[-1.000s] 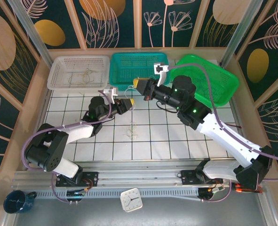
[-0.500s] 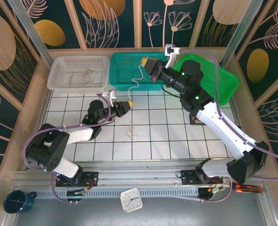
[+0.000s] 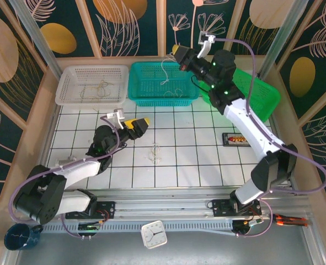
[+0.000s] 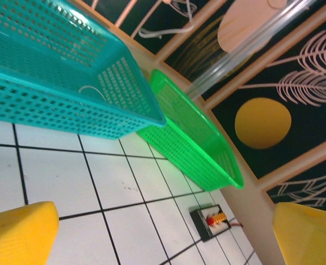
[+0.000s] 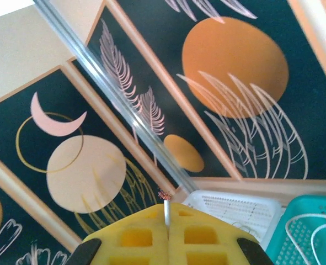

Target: Untangle the cables

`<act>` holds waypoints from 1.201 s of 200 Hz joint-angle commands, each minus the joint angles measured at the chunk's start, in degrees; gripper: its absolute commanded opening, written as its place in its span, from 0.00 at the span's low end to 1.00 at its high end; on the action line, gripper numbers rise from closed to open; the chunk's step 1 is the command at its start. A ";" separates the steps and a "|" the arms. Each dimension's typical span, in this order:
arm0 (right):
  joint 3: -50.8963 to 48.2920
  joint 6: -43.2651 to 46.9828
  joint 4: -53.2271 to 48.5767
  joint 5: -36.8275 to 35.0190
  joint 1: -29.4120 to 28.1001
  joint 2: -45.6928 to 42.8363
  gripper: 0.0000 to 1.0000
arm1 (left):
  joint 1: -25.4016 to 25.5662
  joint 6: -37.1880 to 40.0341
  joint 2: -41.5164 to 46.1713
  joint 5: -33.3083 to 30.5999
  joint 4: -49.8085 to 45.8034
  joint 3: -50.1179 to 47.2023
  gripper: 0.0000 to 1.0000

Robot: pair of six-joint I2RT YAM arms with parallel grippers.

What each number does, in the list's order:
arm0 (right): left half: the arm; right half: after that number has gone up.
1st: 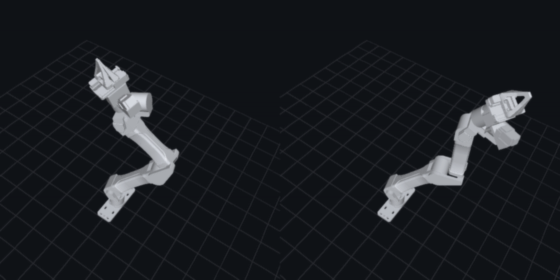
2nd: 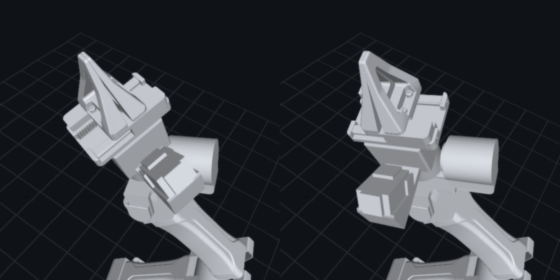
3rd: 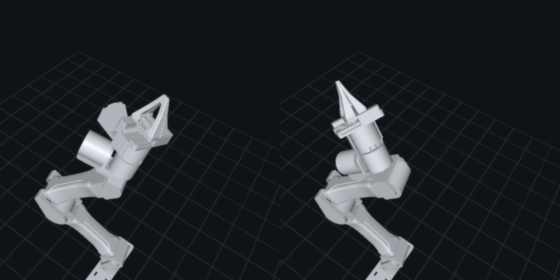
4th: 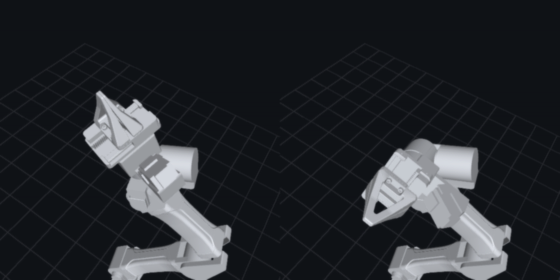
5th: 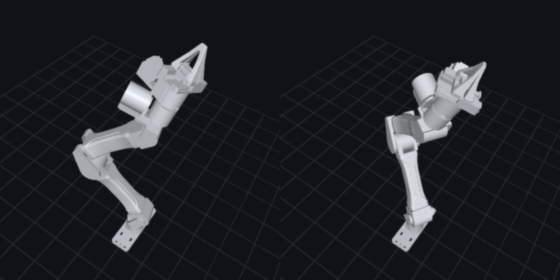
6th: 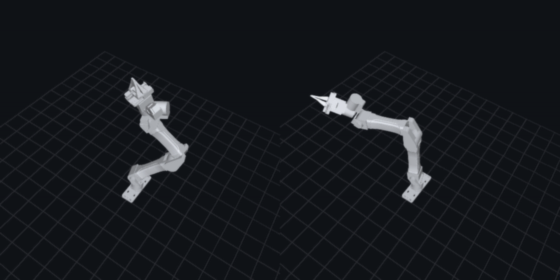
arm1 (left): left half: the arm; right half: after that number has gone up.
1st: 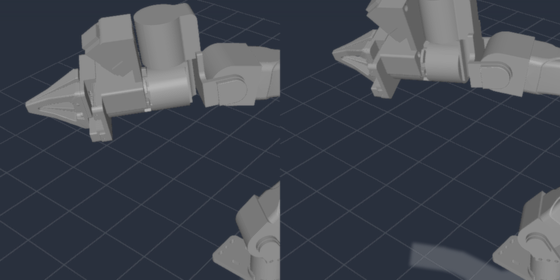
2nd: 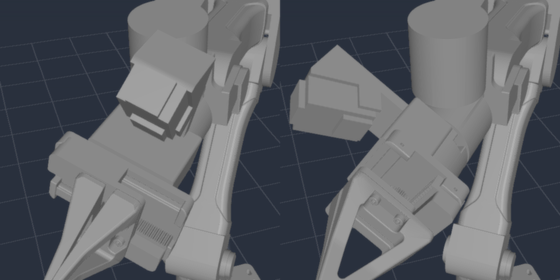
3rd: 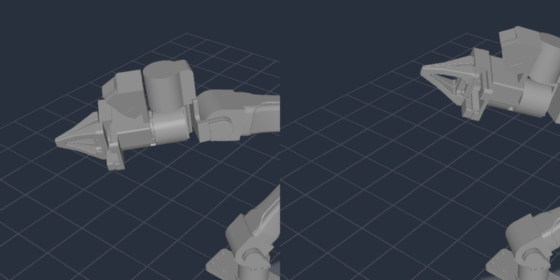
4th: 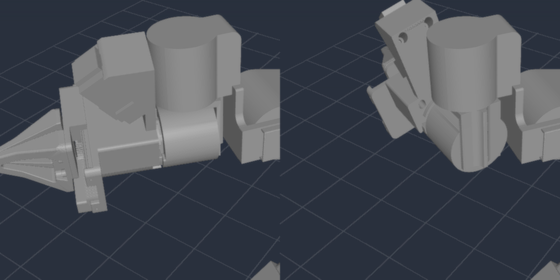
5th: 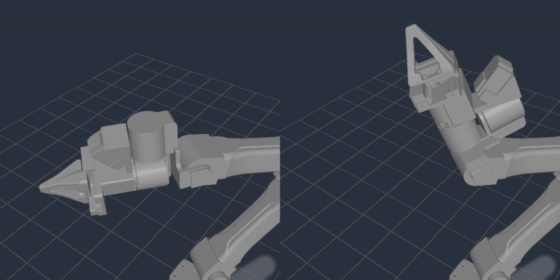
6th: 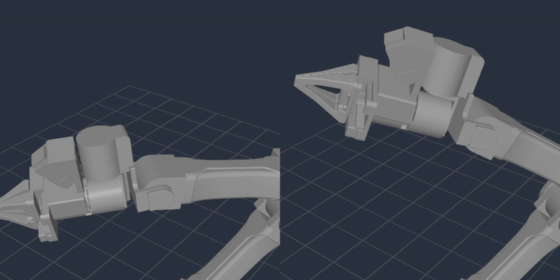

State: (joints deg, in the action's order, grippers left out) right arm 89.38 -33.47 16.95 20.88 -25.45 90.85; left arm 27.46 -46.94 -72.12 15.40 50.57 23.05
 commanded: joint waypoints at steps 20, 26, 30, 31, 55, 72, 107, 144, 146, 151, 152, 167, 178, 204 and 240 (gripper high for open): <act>9.19 -3.70 6.49 4.51 2.97 11.63 0.00 | 0.40 -1.11 4.67 -3.12 -4.36 -0.12 0.99; 10.56 -4.42 6.45 5.09 3.16 13.54 0.00 | 0.40 -1.13 5.03 -2.90 -4.63 -0.03 0.99; 11.39 -4.87 6.51 5.52 3.20 14.79 0.00 | 0.40 -1.20 5.25 -2.92 -4.83 0.07 0.99; 11.58 -5.04 6.56 5.64 3.21 15.14 0.00 | 0.44 -1.21 5.28 -2.92 -4.89 0.11 0.99; 14.89 -6.79 6.50 6.84 3.21 22.09 0.00 | 0.40 -1.48 5.93 -2.92 -5.65 0.33 0.99; 15.20 -7.55 6.28 6.89 3.26 25.80 0.00 | 0.35 -1.67 6.11 -2.88 -5.82 0.33 0.99; 13.72 -6.39 3.00 5.75 3.43 30.60 0.35 | 0.39 -2.01 6.37 -2.65 -6.53 0.55 0.99; 9.75 -0.41 -4.79 -0.84 3.97 26.64 0.67 | 0.40 -2.15 6.85 -2.59 -7.92 1.02 0.99; 9.34 -0.13 -4.86 -1.02 4.04 26.09 0.68 | 0.40 -2.12 6.93 -2.64 -8.00 1.01 0.99; 8.11 0.54 -5.16 -1.44 4.02 24.69 0.68 | 0.39 -2.16 7.07 -2.80 -8.11 1.03 0.99; 7.92 0.66 -5.25 -1.54 4.01 24.36 0.68 | 0.39 -2.18 7.07 -2.81 -8.16 0.99 0.99; 4.99 2.43 -6.92 -1.99 3.89 20.03 0.68 | 0.42 -2.03 7.17 -3.11 -8.37 0.95 0.99; 2.27 3.50 -7.90 -2.29 3.56 16.58 0.67 | 0.40 -2.02 7.16 -3.29 -8.38 0.82 0.99; -7.75 5.01 -8.70 -2.64 1.74 8.01 0.64 | 0.40 -2.32 7.08 -3.88 -8.54 0.10 0.99; -26.38 6.22 -7.90 -6.92 -4.66 -2.03 0.59 | 0.40 -3.89 6.90 -5.40 -10.57 -1.21 0.99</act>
State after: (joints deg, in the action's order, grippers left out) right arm 72.95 -29.69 9.47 17.54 -25.41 92.92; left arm 27.46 -48.95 -65.82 11.68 41.67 22.87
